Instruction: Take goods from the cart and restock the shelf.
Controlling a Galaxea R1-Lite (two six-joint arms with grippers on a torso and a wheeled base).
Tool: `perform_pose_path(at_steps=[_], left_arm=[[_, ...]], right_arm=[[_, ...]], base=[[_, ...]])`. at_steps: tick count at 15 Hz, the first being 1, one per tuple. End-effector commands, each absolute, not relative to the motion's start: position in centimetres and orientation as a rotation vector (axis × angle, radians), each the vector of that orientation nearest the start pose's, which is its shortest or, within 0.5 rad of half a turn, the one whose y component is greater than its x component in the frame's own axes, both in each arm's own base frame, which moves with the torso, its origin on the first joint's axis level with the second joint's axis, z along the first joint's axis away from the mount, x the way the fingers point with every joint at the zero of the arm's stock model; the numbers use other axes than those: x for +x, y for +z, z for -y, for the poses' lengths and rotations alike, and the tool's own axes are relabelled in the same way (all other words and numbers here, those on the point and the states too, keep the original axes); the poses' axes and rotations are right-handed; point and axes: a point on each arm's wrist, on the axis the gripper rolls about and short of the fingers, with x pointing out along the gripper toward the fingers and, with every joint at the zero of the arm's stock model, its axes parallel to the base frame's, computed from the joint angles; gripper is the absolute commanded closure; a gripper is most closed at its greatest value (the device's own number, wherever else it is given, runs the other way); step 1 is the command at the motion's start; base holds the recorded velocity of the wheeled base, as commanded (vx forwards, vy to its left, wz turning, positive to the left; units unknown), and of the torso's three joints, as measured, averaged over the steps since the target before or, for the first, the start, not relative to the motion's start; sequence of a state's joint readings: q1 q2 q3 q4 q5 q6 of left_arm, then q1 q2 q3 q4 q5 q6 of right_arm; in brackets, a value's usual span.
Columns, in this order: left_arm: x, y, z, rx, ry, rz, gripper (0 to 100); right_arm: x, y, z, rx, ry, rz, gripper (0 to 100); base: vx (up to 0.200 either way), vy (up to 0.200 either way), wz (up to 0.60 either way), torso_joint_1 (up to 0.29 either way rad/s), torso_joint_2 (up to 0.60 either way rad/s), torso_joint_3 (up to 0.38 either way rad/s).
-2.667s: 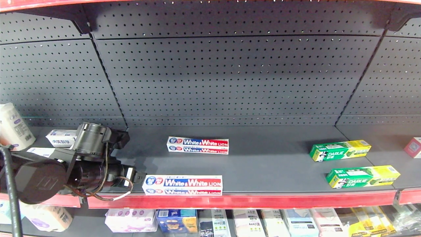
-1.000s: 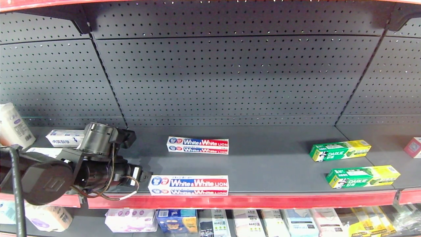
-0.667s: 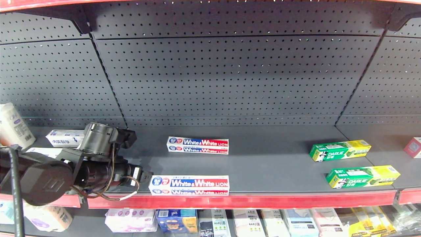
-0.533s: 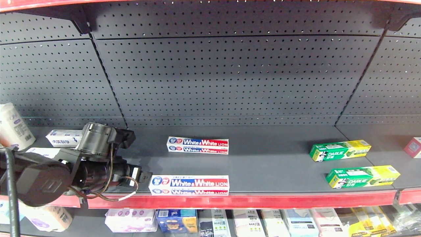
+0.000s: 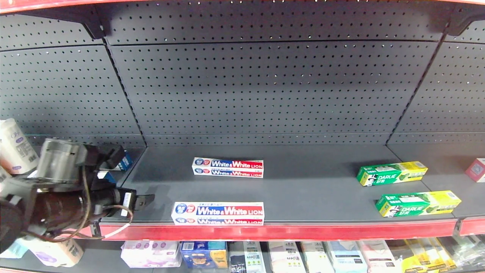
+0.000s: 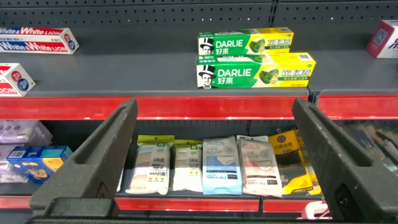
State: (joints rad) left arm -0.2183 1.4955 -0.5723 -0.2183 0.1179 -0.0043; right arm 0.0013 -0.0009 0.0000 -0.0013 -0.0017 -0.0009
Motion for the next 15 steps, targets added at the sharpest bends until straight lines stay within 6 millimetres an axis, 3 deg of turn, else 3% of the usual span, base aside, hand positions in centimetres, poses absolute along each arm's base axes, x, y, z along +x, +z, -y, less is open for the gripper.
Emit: perform_pose_path(at_steps=[1,2,6,7,8,9,11,15], left_arm=[[14.2,17.7,1.7,0.113,-0.044,-0.499,0],[11.4,18.5,1.1,0.114,-0.034,-0.44,0],[3.9,19.7,0.0,0.089,0.025,-0.23,0],[2.9,19.6,-0.1,0.088,0.024,-0.208,0],[-0.4,18.9,-0.1,0.085,-0.029,-0.154,0],[-1.9,18.2,-0.1,0.083,-0.051,-0.135,0],[-3.7,16.8,-0.2,0.083,-0.056,-0.13,0],[-4.6,15.0,-0.3,0.086,-0.031,-0.129,0]], right_arm=[[-2.3,7.6,0.0,-0.002,0.0,0.002,0],[-2.3,7.6,0.0,-0.002,0.0,0.002,0],[-2.3,7.6,0.0,-0.002,0.0,0.002,0],[-2.3,7.6,0.0,-0.002,0.0,0.002,0],[-2.3,7.6,0.0,0.0,0.0,0.002,0],[-2.3,7.6,0.0,-0.002,0.0,0.002,0],[-2.3,7.6,0.0,-0.002,0.0,0.002,0],[-2.3,7.6,0.0,-0.002,0.0,0.002,0]], base=[[0.0,0.0,0.0,0.0,0.0,0.0],[0.0,0.0,0.0,0.0,0.0,0.0],[0.0,0.0,0.0,0.0,0.0,0.0],[0.0,0.0,0.0,0.0,0.0,0.0],[0.0,0.0,0.0,0.0,0.0,0.0],[0.0,0.0,0.0,0.0,0.0,0.0],[0.0,0.0,0.0,0.0,0.0,0.0],[0.0,0.0,0.0,0.0,0.0,0.0]])
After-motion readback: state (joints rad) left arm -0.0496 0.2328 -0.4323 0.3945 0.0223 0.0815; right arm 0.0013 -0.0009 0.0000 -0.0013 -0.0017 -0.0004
